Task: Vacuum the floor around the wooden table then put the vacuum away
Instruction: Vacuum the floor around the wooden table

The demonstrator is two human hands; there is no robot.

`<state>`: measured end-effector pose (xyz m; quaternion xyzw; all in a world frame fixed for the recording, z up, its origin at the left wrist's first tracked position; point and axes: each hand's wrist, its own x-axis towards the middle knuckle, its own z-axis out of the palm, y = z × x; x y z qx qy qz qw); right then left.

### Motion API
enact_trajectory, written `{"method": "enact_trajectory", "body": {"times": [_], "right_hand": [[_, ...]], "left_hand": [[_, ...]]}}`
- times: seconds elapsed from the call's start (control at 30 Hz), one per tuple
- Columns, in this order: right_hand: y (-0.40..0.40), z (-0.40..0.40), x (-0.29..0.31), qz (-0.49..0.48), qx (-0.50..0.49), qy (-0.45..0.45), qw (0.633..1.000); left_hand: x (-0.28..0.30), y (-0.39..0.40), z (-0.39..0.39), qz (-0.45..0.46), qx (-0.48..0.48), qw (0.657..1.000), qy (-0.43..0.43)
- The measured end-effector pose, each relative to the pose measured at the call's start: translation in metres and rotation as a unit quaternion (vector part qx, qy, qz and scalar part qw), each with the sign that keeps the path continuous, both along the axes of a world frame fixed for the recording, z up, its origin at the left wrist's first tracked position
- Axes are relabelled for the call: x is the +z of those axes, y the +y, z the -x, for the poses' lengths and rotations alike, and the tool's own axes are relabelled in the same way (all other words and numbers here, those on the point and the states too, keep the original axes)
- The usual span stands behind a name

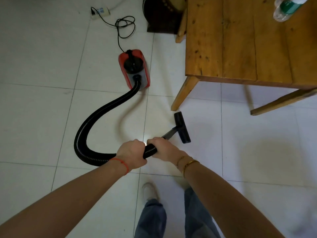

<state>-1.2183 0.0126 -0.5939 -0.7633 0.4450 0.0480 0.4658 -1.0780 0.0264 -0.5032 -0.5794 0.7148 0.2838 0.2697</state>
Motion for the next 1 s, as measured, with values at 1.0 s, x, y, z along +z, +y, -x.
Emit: {"method": "enact_trajectory", "body": {"times": [1.0], "right_hand": [[-0.038,0.247,-0.036,0.040,-0.192,0.013,0.981]], "left_hand": [[-0.028,-0.081,0.246,0.009,-0.120,0.993,0.017]]}}
